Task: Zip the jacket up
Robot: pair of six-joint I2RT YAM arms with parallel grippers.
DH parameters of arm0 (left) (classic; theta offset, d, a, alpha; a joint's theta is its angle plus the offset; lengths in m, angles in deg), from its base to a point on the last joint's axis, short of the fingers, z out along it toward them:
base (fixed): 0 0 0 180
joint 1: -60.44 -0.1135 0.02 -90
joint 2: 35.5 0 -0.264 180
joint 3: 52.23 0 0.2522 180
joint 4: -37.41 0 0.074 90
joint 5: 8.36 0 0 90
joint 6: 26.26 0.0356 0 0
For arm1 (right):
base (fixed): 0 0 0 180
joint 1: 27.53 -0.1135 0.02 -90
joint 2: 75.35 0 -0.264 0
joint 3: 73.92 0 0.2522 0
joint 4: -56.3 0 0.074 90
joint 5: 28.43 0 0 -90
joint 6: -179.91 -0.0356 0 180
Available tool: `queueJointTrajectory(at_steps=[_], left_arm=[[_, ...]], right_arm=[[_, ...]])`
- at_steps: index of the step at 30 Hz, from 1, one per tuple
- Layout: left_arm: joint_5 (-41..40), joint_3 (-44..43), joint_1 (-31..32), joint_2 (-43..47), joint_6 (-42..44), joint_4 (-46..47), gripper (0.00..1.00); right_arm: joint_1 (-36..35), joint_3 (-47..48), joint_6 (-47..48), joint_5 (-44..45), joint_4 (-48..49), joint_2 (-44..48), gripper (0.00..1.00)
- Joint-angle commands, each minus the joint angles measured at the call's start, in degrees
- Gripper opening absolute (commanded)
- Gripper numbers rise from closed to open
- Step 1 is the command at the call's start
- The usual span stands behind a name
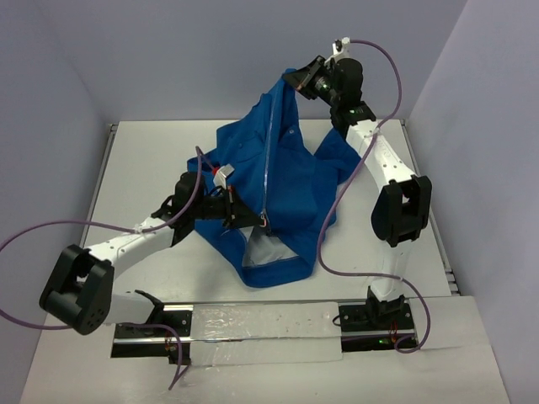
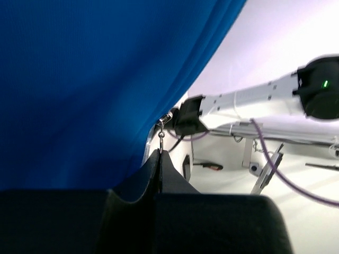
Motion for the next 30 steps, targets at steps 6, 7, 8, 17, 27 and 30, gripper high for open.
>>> queueJointTrajectory(at_steps=[6,7,8,17,27,30], left_arm=[[1.3,6.3,4.1,14.0,8.4,-22.3,0.0],[1.5,6.4,4.2,15.0,8.8,-24.0,0.0],[1.9,7.0,4.3,16.2,8.5,-25.2,0.0],[-1.3,11.5,5.3,33.4,1.5,-38.1,0.0],[-22.1,4.5,4.4,28.7,1.7,-37.9,0.0],[-30.2,-6.6,3.1,19.5,6.0,-42.2,0.0]], right_arm=[[6.9,18.3,-4.4,7.5,6.6,-5.9,0.0],[7.2,19.3,-5.1,7.3,7.2,-6.3,0.0],[7.4,19.6,-5.7,6.8,7.7,-6.6,0.0],[8.4,14.5,-4.9,8.9,9.6,-3.5,0.0],[8.1,5.1,0.4,7.0,5.9,5.3,0.0],[7.5,-3.5,6.7,9.4,0.8,12.0,0.21]])
